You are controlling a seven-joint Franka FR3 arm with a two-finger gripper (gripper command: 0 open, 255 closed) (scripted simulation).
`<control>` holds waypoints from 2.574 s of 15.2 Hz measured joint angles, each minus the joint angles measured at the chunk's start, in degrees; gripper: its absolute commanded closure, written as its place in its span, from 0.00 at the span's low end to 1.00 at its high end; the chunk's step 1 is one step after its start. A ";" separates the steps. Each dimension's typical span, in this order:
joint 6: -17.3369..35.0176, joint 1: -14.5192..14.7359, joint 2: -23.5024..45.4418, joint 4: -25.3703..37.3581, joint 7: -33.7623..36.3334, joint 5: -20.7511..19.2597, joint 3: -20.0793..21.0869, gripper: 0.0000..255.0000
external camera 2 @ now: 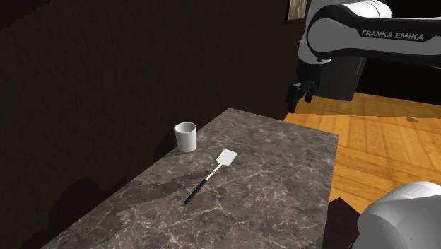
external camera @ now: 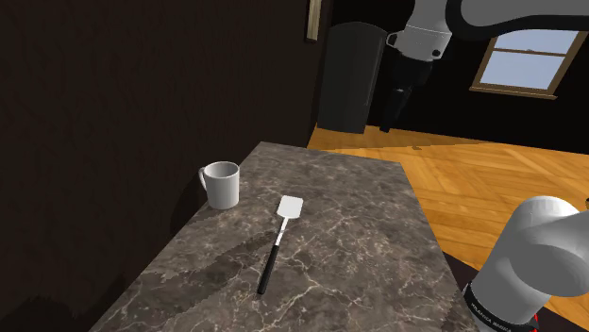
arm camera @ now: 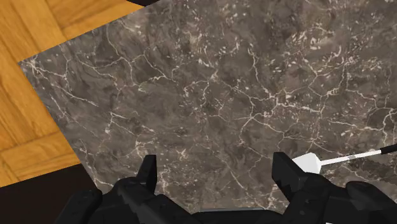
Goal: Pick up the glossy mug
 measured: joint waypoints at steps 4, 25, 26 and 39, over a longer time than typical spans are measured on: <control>1.78 0.46 3.44 1.13 1.80 1.08 1.47 0.00; 11.45 4.54 45.38 29.28 18.93 1.76 13.43 0.00; 11.37 5.06 47.69 31.46 19.89 1.29 13.82 0.00; 11.28 9.92 67.29 49.64 25.22 -2.65 14.79 0.00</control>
